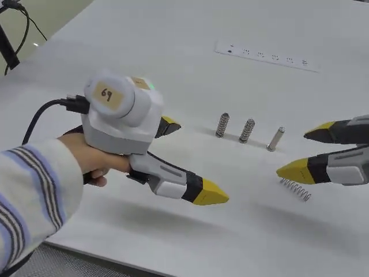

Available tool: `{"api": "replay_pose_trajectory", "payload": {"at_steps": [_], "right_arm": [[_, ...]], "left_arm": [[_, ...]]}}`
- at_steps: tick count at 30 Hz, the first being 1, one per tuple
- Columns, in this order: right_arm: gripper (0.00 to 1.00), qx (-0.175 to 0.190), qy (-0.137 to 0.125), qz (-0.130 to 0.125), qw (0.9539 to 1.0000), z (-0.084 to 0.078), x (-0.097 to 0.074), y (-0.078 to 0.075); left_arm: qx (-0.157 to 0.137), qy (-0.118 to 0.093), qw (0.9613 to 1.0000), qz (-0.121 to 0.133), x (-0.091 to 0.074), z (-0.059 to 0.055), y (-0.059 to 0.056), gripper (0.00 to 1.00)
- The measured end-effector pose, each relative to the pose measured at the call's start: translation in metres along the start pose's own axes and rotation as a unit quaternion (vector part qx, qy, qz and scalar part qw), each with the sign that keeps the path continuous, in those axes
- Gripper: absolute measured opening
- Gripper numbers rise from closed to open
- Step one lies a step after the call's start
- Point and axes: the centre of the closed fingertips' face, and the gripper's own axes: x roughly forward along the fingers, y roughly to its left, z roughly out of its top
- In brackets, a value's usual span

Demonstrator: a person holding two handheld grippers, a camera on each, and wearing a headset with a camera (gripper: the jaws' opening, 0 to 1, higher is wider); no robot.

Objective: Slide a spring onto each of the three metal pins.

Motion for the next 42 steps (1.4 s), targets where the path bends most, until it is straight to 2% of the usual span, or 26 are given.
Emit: {"api": "replay_pose_trajectory", "payload": {"at_steps": [2,4,7,9,11,15,19,21,24,30,34,37,42], "right_arm": [[0.63,0.003,-0.005,-0.001,1.0,-0.003,0.0,0.002],[0.65,0.004,-0.013,-0.004,0.9999,-0.008,0.001,-0.001],[0.6,0.001,-0.018,-0.018,0.9997,-0.011,-0.002,-0.004],[0.6,0.02,-0.029,-0.026,0.999,-0.012,-0.004,-0.006],[0.67,0.023,-0.031,-0.029,0.9989,-0.016,-0.006,-0.006],[0.7,0.039,-0.04,-0.03,0.998,-0.023,-0.009,-0.003],[0.78,0.045,-0.044,-0.038,0.9973,-0.031,-0.009,-0.003],[0.82,0.048,-0.054,-0.045,0.9964,-0.033,-0.009,-0.004],[0.85,0.058,-0.082,-0.051,0.9937,-0.033,-0.01,-0.005],[0.96,0.069,-0.095,-0.06,0.9913,-0.039,-0.009,-0.006],[1.0,0.077,-0.09,-0.076,0.99,-0.046,-0.008,-0.011],[1.0,0.07,-0.096,-0.091,0.9888,-0.047,-0.009,-0.014],[1.0,0.079,-0.11,-0.088,0.987,-0.045,-0.009,-0.012]], "left_arm": [[-0.001,-0.017,0.9998,-0.001,-0.003,0.009,0.0,0.98],[0.0,-0.02,0.9998,0.001,-0.005,0.012,0.002,0.98],[0.004,-0.017,0.9998,0.003,-0.008,0.013,0.005,0.97],[-0.013,-0.03,0.9995,0.002,-0.009,0.017,0.007,0.97],[-0.011,-0.029,0.9995,0.005,-0.011,0.017,0.009,0.97],[-0.005,-0.017,0.9998,0.008,-0.012,0.011,0.01,0.97],[-0.007,-0.011,0.9999,0.009,-0.012,0.005,0.011,0.97],[-0.01,-0.007,0.9999,0.01,-0.012,0.002,0.012,0.97],[-0.009,0.0,0.9999,0.007,-0.01,-0.001,0.011,0.97],[-0.008,0.006,0.9999,0.003,-0.007,-0.004,0.009,0.96],[-0.005,0.015,0.9999,0.002,-0.006,-0.008,0.009,0.96],[-0.003,0.019,0.9998,0.0,-0.006,-0.01,0.008,0.96],[-0.001,0.024,0.9997,0.0,-0.005,-0.011,0.009,0.95]]}}
